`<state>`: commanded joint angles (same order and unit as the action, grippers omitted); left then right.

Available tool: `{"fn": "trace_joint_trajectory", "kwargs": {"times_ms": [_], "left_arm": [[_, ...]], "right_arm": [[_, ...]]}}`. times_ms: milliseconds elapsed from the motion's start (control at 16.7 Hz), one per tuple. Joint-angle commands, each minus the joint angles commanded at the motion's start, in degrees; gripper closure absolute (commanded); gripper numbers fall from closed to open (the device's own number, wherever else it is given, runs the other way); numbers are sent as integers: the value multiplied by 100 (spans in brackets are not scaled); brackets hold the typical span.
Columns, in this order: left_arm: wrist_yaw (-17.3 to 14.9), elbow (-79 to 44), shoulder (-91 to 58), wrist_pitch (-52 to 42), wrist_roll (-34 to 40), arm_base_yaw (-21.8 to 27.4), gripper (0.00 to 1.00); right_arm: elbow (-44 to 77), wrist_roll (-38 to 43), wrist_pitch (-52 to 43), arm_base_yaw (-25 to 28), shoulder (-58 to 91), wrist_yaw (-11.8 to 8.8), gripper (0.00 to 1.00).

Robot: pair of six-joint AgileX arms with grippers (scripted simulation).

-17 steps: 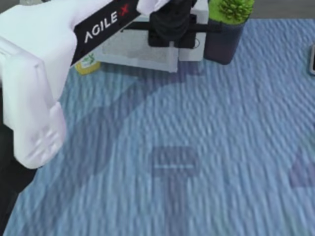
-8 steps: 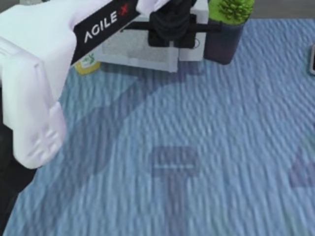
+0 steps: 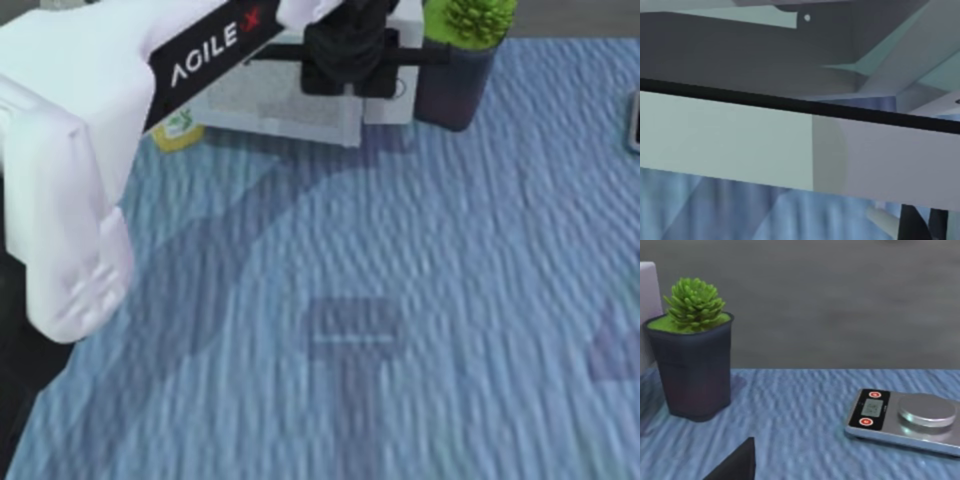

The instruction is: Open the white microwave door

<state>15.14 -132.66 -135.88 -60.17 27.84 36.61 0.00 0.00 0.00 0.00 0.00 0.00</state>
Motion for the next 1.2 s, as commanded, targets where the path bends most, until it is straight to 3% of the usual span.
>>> {"fn": "trace_joint_trajectory", "kwargs": {"times_ms": [360,720,1200], "left_arm": [[-36,108,38,72,-45,42,100],[-258,1236,697,640,-540,-46,100],[-280,1310,758,691,-579,-55,100]], "right_arm": [[0,0,0,0,0,0,0],[0,0,0,0,0,0,0],[0,0,0,0,0,0,0]]}}
